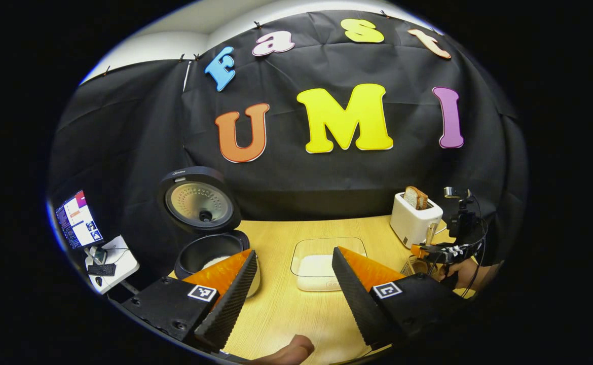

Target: Close the left gripper, press the button to open the rice cooker; take a wooden spoon from the chopstick holder with the right hand, scoop a spoonful of rice and pour it into the rice cooker, then put the wooden spoon back into the chopstick holder.

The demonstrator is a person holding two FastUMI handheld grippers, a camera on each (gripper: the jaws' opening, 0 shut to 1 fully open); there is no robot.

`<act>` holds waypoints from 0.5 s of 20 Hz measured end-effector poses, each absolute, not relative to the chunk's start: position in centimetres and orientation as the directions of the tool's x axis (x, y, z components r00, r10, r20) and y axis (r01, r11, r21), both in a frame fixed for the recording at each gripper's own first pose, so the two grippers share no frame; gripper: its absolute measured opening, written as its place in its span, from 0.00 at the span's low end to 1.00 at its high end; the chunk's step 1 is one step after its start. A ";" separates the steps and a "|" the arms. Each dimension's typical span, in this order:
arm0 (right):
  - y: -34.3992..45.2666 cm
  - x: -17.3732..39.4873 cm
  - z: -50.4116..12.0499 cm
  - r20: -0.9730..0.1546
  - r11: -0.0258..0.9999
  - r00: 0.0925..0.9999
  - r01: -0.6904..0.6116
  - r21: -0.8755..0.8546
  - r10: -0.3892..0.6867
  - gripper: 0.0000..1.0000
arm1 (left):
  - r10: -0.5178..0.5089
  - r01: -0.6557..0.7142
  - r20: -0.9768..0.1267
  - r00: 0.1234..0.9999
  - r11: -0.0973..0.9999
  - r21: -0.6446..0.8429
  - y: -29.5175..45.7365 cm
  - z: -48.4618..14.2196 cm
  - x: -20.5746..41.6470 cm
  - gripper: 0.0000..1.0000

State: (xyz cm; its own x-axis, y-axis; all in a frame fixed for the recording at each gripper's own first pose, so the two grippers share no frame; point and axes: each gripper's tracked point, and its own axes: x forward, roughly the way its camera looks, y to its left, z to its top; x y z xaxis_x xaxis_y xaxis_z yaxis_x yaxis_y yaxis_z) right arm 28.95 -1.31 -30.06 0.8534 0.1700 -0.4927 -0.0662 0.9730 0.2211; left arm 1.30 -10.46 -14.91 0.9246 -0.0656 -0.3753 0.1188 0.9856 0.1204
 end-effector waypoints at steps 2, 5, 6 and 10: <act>-1.1 29.3 -30.1 -0.486 0.972 0.854 -0.084 0.222 0.185 0.28 | -0.065 0.119 -0.380 0.923 0.986 0.119 -10.2 -15.1 1.3 0.96; -1.0 28.9 -29.9 -0.488 0.971 0.850 -0.104 0.215 0.199 0.19 | -0.065 0.113 -0.388 0.919 0.988 0.102 -9.8 -15.3 1.3 0.95; -0.9 28.4 -29.6 -0.489 0.968 0.848 -0.101 0.231 0.205 0.19 | -0.064 0.111 -0.392 0.918 0.989 0.098 -9.6 -15.4 1.2 0.96; -1.3 26.5 -28.5 -0.496 0.969 0.843 -0.109 0.222 0.208 0.14 | -0.074 0.116 -0.375 0.924 0.989 0.092 -9.2 -14.6 1.4 0.96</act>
State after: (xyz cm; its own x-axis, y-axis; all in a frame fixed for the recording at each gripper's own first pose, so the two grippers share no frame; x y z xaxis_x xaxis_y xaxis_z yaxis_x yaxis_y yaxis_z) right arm 26.54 -1.28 -28.50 0.8433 0.2081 -0.4955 -0.1086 0.9689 0.2221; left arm 1.41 -9.19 -14.58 0.9240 -0.0736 -0.3753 0.1163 0.9889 0.0922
